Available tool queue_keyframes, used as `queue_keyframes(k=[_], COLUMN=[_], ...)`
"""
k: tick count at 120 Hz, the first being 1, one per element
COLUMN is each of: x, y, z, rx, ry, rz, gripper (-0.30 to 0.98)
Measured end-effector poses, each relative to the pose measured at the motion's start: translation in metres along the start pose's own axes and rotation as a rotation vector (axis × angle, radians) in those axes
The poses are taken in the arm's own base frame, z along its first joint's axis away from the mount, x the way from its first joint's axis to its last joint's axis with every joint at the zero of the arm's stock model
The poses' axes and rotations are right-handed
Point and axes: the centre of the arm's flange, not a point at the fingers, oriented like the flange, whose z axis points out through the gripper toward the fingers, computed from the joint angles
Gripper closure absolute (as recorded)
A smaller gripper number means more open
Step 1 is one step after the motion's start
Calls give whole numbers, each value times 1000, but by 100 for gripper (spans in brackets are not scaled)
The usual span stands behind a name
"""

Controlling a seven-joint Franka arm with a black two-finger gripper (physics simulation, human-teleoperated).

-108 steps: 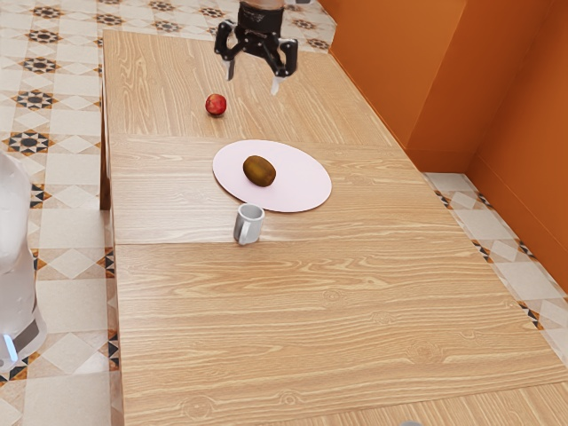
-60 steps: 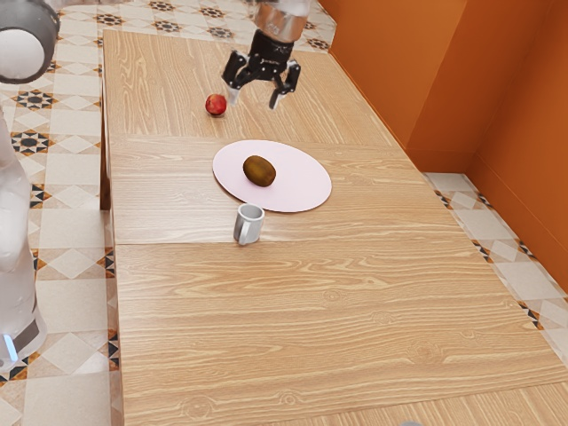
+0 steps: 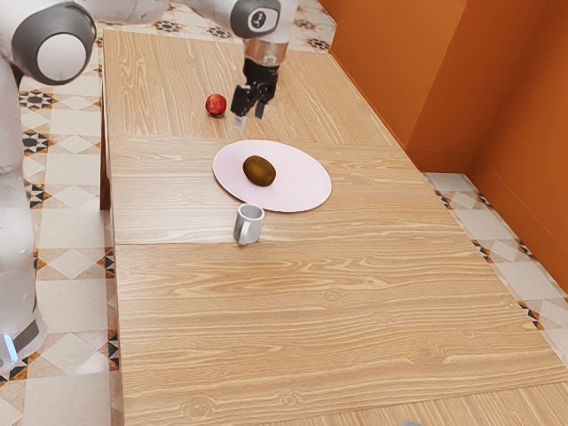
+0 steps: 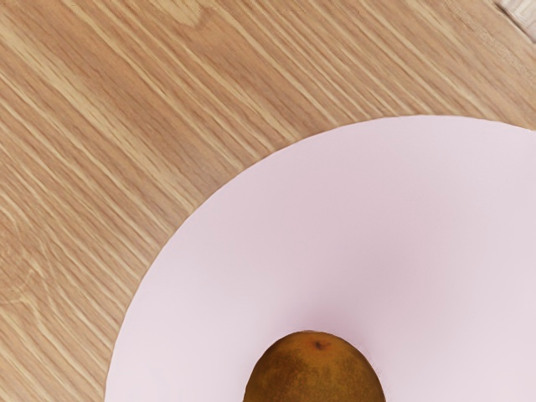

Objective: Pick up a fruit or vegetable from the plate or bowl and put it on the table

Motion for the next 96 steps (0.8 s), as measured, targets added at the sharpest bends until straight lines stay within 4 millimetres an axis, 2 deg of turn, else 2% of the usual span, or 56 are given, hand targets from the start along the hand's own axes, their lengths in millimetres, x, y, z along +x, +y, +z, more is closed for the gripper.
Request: queue_keyframes(k=[20,27,33,42,53,59,65,74,76,79,86,89,92,96], x=[48,53,47,17,-49,-86,-113,-137,-134,-118,-56,-36,-24,-19], y=[29,33,34,31,9,-10,-33,-80,-84,-80,-49,-39,-33,-29], z=[7,9,11,16,17,16,14,28,32,35,37,38,39,41], rx=[-47,-61,-70,-79,-92,-100,-105,-92,-91,-93,-110,-118,-123,-127], ry=[-21,-25,-27,-26,-27,-29,-35,-43,-45,-48,-55,-56,-57,-56], rz=[-142,-143,-126,-55,98,189,270,382,389,369,258,223,204,199], gripper=[0,0,0,0,0,0,0,0,0,0,0,0,0,0])
